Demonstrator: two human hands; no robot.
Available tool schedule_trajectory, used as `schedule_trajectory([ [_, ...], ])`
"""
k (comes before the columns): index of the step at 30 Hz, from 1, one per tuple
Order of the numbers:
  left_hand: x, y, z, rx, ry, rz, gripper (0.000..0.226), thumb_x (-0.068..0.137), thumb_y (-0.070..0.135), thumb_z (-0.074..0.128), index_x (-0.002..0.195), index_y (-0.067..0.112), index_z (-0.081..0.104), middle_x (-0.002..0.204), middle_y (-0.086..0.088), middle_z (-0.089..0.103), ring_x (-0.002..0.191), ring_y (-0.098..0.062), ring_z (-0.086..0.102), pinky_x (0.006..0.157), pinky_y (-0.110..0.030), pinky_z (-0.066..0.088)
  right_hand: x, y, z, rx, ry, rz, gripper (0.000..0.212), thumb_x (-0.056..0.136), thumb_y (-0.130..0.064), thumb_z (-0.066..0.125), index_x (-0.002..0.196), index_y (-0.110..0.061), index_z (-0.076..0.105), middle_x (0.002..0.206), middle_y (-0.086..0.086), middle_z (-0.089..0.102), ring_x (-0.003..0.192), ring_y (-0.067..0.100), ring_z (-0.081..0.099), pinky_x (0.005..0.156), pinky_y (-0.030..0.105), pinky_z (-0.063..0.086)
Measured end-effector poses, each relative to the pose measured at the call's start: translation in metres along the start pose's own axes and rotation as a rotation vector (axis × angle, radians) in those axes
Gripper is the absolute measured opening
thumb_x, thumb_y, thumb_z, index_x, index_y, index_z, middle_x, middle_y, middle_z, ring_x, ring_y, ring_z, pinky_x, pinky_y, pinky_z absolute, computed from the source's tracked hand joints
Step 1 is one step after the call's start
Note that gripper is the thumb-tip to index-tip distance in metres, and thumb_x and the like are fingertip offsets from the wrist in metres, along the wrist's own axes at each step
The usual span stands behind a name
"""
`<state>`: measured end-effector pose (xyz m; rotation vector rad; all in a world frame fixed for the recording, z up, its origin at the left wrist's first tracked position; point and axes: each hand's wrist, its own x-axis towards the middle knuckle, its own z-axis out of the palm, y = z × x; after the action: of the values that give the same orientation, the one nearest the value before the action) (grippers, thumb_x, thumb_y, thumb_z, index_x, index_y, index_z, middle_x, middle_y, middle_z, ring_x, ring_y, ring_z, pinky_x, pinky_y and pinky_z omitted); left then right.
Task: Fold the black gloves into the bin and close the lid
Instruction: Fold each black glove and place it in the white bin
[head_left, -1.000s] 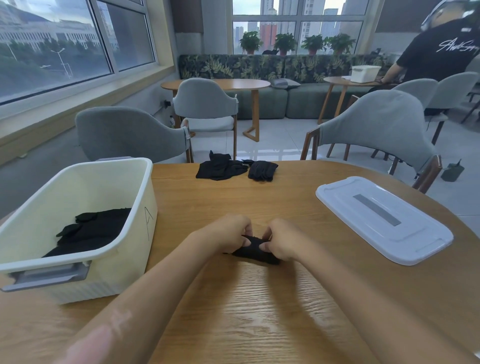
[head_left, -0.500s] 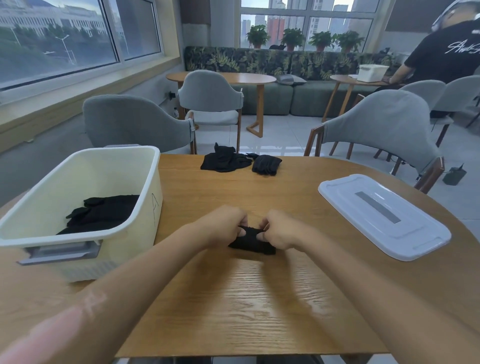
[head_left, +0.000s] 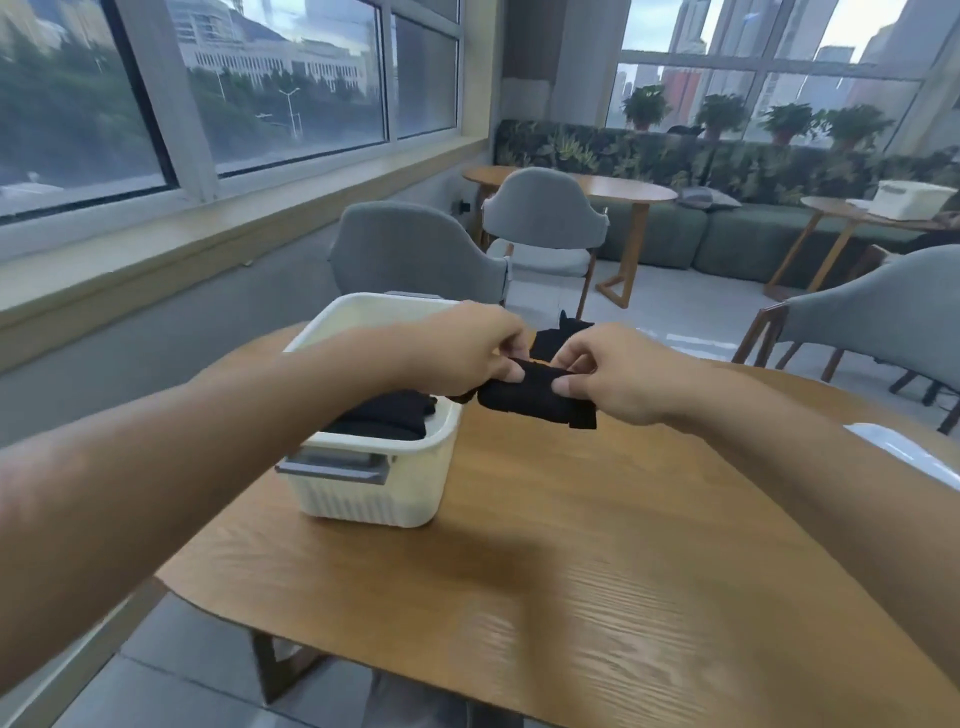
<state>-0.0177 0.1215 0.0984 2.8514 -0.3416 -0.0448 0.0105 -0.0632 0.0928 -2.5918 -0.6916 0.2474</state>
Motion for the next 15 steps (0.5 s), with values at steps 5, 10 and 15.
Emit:
schedule_trajectory([
  [5,-0.017,-0.049,-0.024,-0.106,0.102,-0.030,0.005,0.100,0.026,0.060,0.102,0.022,0.061,0.092,0.010,0.064,0.066,0.005,0.061,0.063,-0.021,0.043,0.035,-0.048,0.005,-0.032,0.048,-0.117,0.008,0.099,-0.020,0.059,0.102,-0.022,0.066,0.100,0.000,0.069,0.089,0.014,0.062,0.072,0.025,0.049],
  [10,-0.022,-0.099,-0.034,-0.146,0.200,-0.079,0.012,0.094,0.024,0.069,0.103,0.024,0.061,0.102,0.009,0.067,0.090,-0.008,0.065,0.074,-0.024,0.050,0.077,-0.082,0.021,-0.152,0.079,-0.184,0.018,0.099,-0.019,0.058,0.113,-0.014,0.070,0.105,0.006,0.069,0.095,0.021,0.063,0.073,0.028,0.050],
  [15,-0.009,-0.140,-0.030,-0.191,0.167,-0.130,0.033,0.094,0.024,0.070,0.124,0.027,0.056,0.108,0.011,0.066,0.095,-0.008,0.064,0.072,-0.021,0.046,0.131,-0.094,0.046,-0.241,0.047,-0.165,0.019,0.097,-0.016,0.058,0.111,-0.010,0.070,0.101,0.010,0.071,0.092,0.027,0.066,0.085,0.043,0.057],
])
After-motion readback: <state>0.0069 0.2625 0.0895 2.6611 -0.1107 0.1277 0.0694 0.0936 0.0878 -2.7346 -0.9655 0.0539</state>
